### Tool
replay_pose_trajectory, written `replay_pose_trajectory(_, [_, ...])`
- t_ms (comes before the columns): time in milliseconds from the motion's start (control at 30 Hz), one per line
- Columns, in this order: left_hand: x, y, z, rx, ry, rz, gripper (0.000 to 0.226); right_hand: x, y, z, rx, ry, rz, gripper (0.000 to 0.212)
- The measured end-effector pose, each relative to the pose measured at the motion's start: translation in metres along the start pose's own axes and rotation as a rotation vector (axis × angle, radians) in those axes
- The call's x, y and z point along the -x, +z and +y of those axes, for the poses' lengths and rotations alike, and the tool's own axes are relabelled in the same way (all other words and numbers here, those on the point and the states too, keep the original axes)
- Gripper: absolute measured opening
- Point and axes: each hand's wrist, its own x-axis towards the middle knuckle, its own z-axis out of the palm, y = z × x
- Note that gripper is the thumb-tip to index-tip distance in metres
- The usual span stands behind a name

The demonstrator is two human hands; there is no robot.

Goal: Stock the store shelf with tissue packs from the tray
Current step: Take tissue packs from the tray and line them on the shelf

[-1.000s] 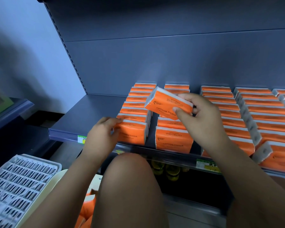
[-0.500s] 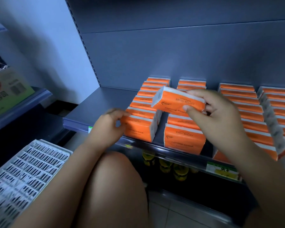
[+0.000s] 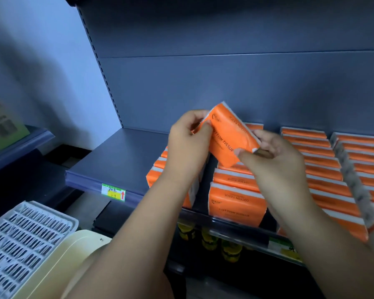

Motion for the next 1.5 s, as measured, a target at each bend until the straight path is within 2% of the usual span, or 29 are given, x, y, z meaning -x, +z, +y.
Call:
replay_pose_trajectory(67, [-0.016, 0.0, -0.01, -0.017, -0.011, 0.036, 0.017, -0.016, 0.003, 0.001, -0.022, 0.037, 0.04, 0.012])
replay_pose_trajectory(167, [-0.046, -0.004, -0.023, -0.02, -0.011, 0.033, 0.017, -0.044, 0.019, -0.003, 0.044, 0.009, 0.099, 0.021])
replay_pose_trajectory(267, [-0.076, -0.005, -0.031, 0.015, -0.018, 0.003, 0.023, -0.078, 0.04, -0.009, 0.128, -0.003, 0.127, 0.013])
replay_pose_trajectory(300, [-0.086, -0.004, -0.034, 0.009, -0.028, 0.002, 0.024, -0.091, 0.048, -0.009, 0.131, 0.022, 0.118, 0.014])
replay_pose_trajectory(400, [-0.108, -0.008, -0.038, -0.002, -0.084, -0.019, 0.02, -0.128, 0.07, -0.005, 0.117, 0.066, 0.081, 0.052])
replay_pose_trajectory(433, [-0.113, -0.01, -0.039, -0.004, -0.121, -0.036, 0.017, -0.137, 0.076, -0.001, 0.125, 0.062, 0.079, 0.052])
replay_pose_trajectory(533, [-0.131, -0.016, -0.043, 0.038, -0.251, -0.113, 0.013, -0.153, 0.093, 0.009, 0.145, 0.085, 0.049, 0.024])
replay_pose_trajectory(567, [-0.136, -0.016, -0.046, 0.033, -0.289, -0.136, 0.017, -0.156, 0.098, 0.011, 0.156, 0.103, 0.035, 0.021])
replay_pose_trajectory(667, [-0.147, -0.014, -0.055, -0.061, -0.354, -0.183, 0.018, -0.166, 0.104, 0.019, 0.168, 0.154, 0.03, 0.04])
replay_pose_trajectory(733, [-0.152, -0.012, -0.067, -0.07, -0.399, -0.182, 0.022, -0.17, 0.107, 0.023, 0.19, 0.169, 0.039, 0.045])
replay_pose_trajectory(867, [-0.161, -0.013, -0.085, -0.061, -0.437, -0.203, 0.039, -0.173, 0.11, 0.027, 0.223, 0.156, -0.009, 0.036])
replay_pose_trajectory(1000, [-0.167, -0.013, -0.09, -0.042, -0.432, -0.215, 0.061, -0.17, 0.111, 0.029, 0.205, 0.141, -0.035, 0.019])
replay_pose_trajectory(1067, [-0.168, -0.014, -0.089, 0.002, -0.437, -0.218, 0.054, -0.165, 0.111, 0.027, 0.204, 0.141, -0.04, 0.013])
replay_pose_trajectory(1133, [-0.17, -0.013, -0.088, 0.032, -0.433, -0.22, 0.048, -0.161, 0.11, 0.024, 0.19, 0.142, -0.061, 0.029])
replay_pose_trajectory(1200, [-0.168, -0.011, -0.085, 0.037, -0.432, -0.222, 0.058, -0.161, 0.11, 0.023, 0.207, 0.136, -0.09, 0.042])
replay_pose_trajectory(1267, [-0.167, -0.009, -0.085, 0.032, -0.451, -0.213, 0.069, -0.162, 0.108, 0.023, 0.243, 0.134, -0.149, 0.033])
replay_pose_trajectory(1333, [-0.164, -0.01, -0.082, 0.032, -0.47, -0.218, 0.068, -0.161, 0.107, 0.022, 0.274, 0.118, -0.229, 0.014])
replay_pose_trajectory(1500, [-0.159, -0.012, -0.078, 0.027, -0.492, -0.231, 0.048, -0.161, 0.104, 0.027, 0.274, 0.112, -0.351, 0.018])
